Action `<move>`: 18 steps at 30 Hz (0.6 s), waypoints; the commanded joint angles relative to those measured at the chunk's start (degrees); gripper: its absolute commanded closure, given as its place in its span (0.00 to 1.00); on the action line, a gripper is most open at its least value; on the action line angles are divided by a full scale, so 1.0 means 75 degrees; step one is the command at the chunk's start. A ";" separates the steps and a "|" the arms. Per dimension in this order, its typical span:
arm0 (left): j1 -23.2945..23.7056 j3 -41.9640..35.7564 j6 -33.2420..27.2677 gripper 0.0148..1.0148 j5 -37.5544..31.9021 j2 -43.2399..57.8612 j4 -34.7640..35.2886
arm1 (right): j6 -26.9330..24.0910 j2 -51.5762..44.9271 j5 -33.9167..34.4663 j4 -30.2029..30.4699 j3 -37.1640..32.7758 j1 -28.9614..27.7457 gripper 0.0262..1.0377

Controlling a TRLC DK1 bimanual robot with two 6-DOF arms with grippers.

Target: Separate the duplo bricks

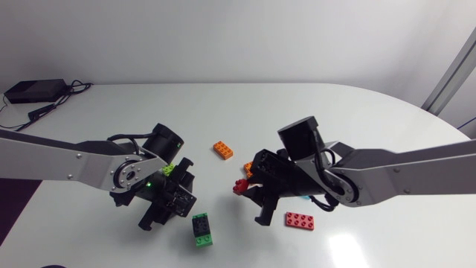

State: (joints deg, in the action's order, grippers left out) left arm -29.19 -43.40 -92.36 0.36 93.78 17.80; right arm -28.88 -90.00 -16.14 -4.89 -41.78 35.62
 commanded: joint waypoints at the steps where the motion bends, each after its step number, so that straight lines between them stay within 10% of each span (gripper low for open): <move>1: 0.0001 0.0021 -0.0143 0.17 -0.0036 0.0141 0.0087 | 0.0242 -0.0235 -0.0039 -0.0146 -0.0218 -0.0026 0.81; 18: 0.0130 -0.0167 0.0467 0.07 0.0702 -0.1570 0.1072 | 0.0406 -0.1360 -0.0039 -0.0251 -0.0968 0.0431 0.80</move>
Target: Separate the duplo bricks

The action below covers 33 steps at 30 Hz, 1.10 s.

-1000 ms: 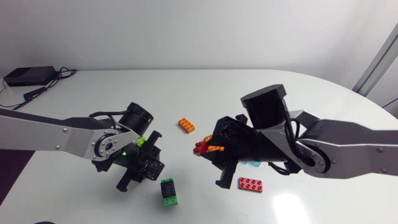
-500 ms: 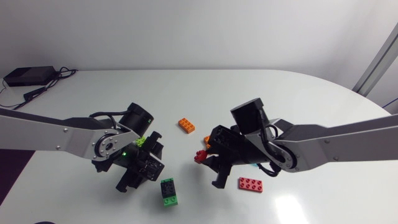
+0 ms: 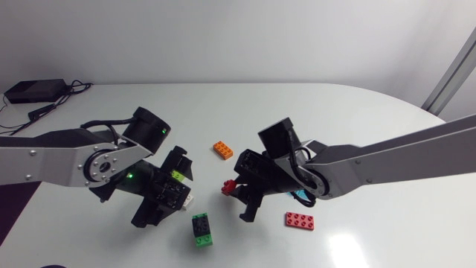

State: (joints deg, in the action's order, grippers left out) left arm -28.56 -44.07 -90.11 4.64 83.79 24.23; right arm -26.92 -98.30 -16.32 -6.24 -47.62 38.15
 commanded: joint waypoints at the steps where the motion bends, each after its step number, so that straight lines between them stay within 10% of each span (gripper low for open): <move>1: 0.0046 -0.0065 0.0213 0.07 0.0213 -0.0344 0.0355 | 0.0155 -0.0323 -0.0004 -0.0059 -0.0226 0.0140 0.80; 11: -0.0036 0.0006 0.0436 0.07 0.0693 -0.1023 0.1023 | 0.0097 -0.0639 -0.0004 -0.0023 -0.0179 0.0210 0.80; 23: -0.0165 -0.0030 0.0553 0.07 0.0693 -0.1000 0.1023 | 0.0050 -0.0440 -0.0051 0.0270 0.0056 0.0058 0.40; 33: -0.0177 -0.0006 0.0565 0.07 0.0693 -0.1105 0.1129 | -0.0091 -0.0006 -0.0051 0.0387 0.0372 -0.0095 0.40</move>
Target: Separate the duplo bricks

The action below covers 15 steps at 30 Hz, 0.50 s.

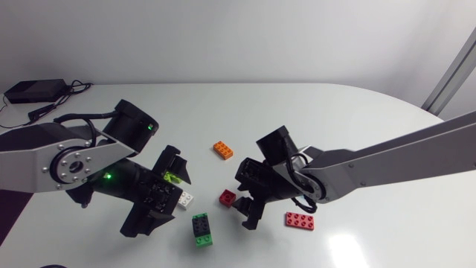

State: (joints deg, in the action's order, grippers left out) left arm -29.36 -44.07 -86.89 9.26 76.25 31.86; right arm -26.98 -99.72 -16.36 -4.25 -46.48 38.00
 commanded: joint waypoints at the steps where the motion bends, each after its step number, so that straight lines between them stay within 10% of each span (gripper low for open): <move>1: -0.0069 -0.0018 0.0148 0.07 0.0078 -0.0100 0.0112 | -0.0117 0.0242 -0.0045 0.0133 0.0232 -0.0074 0.40; 15: -0.0116 -0.0065 0.0195 0.07 0.0090 -0.0346 0.0323 | 0.0270 0.0054 0.0927 0.1200 -0.0846 0.0523 0.25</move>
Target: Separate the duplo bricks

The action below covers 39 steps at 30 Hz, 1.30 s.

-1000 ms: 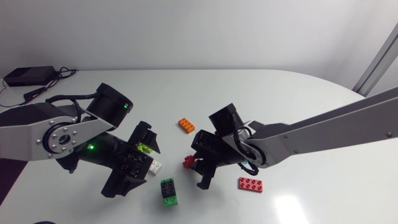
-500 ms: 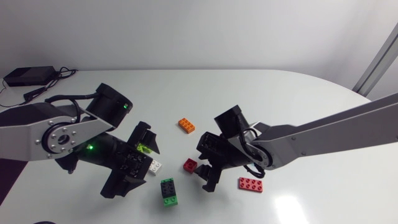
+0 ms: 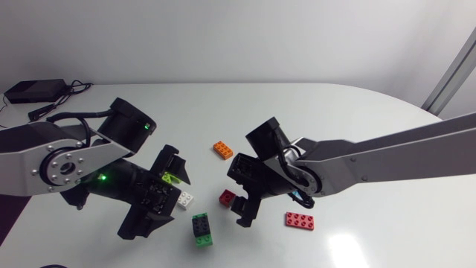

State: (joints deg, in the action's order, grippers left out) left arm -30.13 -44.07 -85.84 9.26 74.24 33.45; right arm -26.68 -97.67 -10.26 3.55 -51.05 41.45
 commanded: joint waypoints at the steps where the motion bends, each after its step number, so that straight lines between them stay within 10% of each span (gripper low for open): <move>1: -0.0014 -0.0065 0.0055 0.07 0.0090 -0.0078 0.0110 | 0.0240 -0.0290 0.0138 0.0206 -0.0295 0.0075 0.25; 18: 0.0092 -0.0123 0.0032 0.07 0.0266 0.0016 0.0098 | 0.0440 -0.1005 0.0196 0.0300 -0.0518 0.0262 0.27; 26: 0.0256 -0.0088 -0.0015 0.07 0.0348 0.0004 0.0098 | 0.0475 -0.1228 0.0208 0.0358 -0.0764 0.0368 0.76; 32: 0.0349 -0.0112 -0.0062 0.07 0.0500 -0.0008 0.0075 | 0.0475 -0.1087 0.0114 0.0569 -0.0788 0.0332 0.80; 39: 0.0338 0.0732 -0.0320 0.07 0.0735 -0.0722 -0.1120 | 0.0662 -0.0864 -0.2933 0.2245 -0.1842 -0.1191 0.81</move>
State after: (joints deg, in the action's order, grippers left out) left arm -27.86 -41.91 -86.41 13.91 71.33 26.50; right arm -23.09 -104.84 -28.93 18.11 -61.21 36.14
